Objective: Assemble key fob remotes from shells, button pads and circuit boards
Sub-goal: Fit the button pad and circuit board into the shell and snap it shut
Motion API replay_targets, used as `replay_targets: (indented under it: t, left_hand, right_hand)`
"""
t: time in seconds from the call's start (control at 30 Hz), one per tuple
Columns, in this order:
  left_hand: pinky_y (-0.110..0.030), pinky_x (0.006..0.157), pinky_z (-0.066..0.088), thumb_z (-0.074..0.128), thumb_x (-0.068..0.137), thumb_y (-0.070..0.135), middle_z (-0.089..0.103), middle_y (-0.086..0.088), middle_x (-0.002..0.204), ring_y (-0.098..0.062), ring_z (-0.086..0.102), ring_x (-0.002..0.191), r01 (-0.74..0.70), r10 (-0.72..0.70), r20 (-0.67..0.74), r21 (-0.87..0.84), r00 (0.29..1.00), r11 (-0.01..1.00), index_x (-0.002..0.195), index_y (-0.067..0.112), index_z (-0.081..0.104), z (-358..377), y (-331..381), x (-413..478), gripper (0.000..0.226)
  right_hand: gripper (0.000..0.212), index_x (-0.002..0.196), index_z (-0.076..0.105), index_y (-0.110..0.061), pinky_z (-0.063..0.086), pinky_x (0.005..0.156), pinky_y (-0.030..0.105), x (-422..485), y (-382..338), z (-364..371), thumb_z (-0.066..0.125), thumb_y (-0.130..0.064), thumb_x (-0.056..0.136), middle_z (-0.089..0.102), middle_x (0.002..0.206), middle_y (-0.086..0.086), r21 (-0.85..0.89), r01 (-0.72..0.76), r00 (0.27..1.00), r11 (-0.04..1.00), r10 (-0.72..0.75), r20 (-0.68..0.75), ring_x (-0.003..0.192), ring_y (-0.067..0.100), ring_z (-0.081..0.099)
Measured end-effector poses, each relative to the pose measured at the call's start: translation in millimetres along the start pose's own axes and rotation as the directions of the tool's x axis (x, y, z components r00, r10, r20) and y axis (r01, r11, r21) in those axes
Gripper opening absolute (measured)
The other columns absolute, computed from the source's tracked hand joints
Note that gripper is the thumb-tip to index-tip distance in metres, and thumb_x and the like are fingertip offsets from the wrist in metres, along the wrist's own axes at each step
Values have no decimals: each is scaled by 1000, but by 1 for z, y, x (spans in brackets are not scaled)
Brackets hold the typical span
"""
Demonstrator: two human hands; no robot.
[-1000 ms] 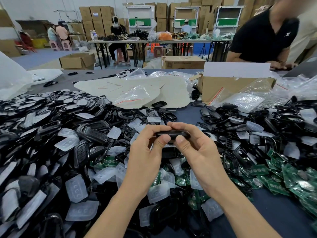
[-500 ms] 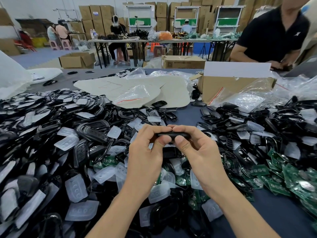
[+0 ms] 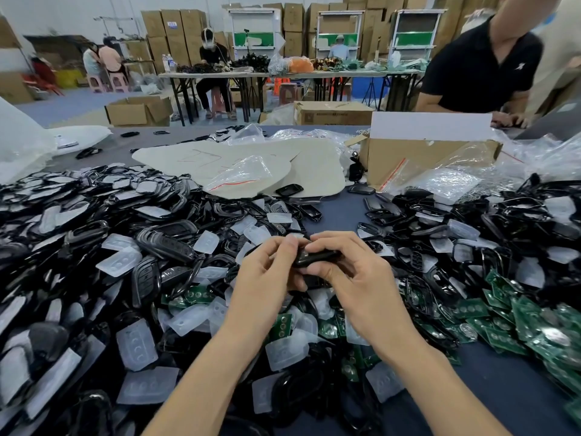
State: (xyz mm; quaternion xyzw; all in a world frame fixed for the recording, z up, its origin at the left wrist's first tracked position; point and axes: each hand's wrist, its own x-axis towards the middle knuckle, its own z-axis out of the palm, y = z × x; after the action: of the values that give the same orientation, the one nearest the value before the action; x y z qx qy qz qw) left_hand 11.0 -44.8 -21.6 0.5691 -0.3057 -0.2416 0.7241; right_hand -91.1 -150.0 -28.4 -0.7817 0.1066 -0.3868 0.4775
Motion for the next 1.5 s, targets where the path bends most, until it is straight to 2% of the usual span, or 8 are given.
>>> replay_targets:
  t: [0.1,0.2,0.33,0.5,0.97,1.17,1.33,1.5]
  left_hand:
    - [-19,74,54,47,103,40,71,13,100,-5,67,89,-303,277,124,354,953,885,114,39,68,3,-3,-6,23]
    - [-14,86,49,48,104,32,62,16,117,-4,61,109,-475,451,182,518,874,712,125,33,62,0,-7,-5,26]
    - [-15,95,44,49,101,22,59,12,126,-3,56,115,-519,498,254,681,829,517,135,24,57,-7,-12,-3,36]
    - [-26,86,48,41,91,16,67,2,120,-11,58,108,-545,534,321,768,782,337,134,12,58,-7,-13,-3,46]
    - [-42,74,60,61,82,-13,72,-1,112,-23,69,98,-487,504,278,801,818,348,128,10,65,-3,-9,-7,51]
    - [-34,76,57,66,93,8,69,0,117,-20,64,107,-450,399,328,853,856,265,139,12,56,-6,-10,-5,47]
    - [-33,91,51,58,96,5,66,-2,126,-21,61,113,-467,326,379,845,866,260,146,11,48,-10,-6,-5,51]
    - [-25,72,49,64,78,-14,73,-2,98,-24,69,87,-423,386,297,855,874,300,117,7,67,-5,-4,-8,45]
  right_hand:
    - [25,100,72,-37,57,87,29,0,-1,-4,73,-14,90,74,103,-7,138,-25,996,990,37,-83,99,14,71]
    - [22,98,74,-34,56,81,20,0,-3,-8,74,-15,89,76,96,-4,236,-44,992,971,70,-103,91,13,73]
    - [27,97,73,-41,58,86,31,-2,-3,-3,78,-17,86,73,100,-7,131,-15,997,991,25,-73,96,16,72]
    - [27,96,71,-37,52,86,17,-2,0,-1,80,-14,83,65,102,-16,-121,90,993,989,-98,-64,98,8,68]
    - [28,103,66,-43,55,85,25,-5,1,7,74,-21,89,70,102,-16,-79,41,991,996,-51,-126,97,10,70]
    - [34,107,61,-41,45,85,5,-5,4,5,61,-11,92,65,100,-23,-251,122,988,960,-143,-66,97,-5,66]
    - [35,111,66,-25,51,88,12,-6,10,4,61,2,90,63,109,-13,-318,240,969,917,-247,17,96,0,67]
    - [28,109,66,-26,54,82,16,-8,7,7,62,-6,91,64,104,-10,-308,211,971,928,-234,-39,91,2,70]
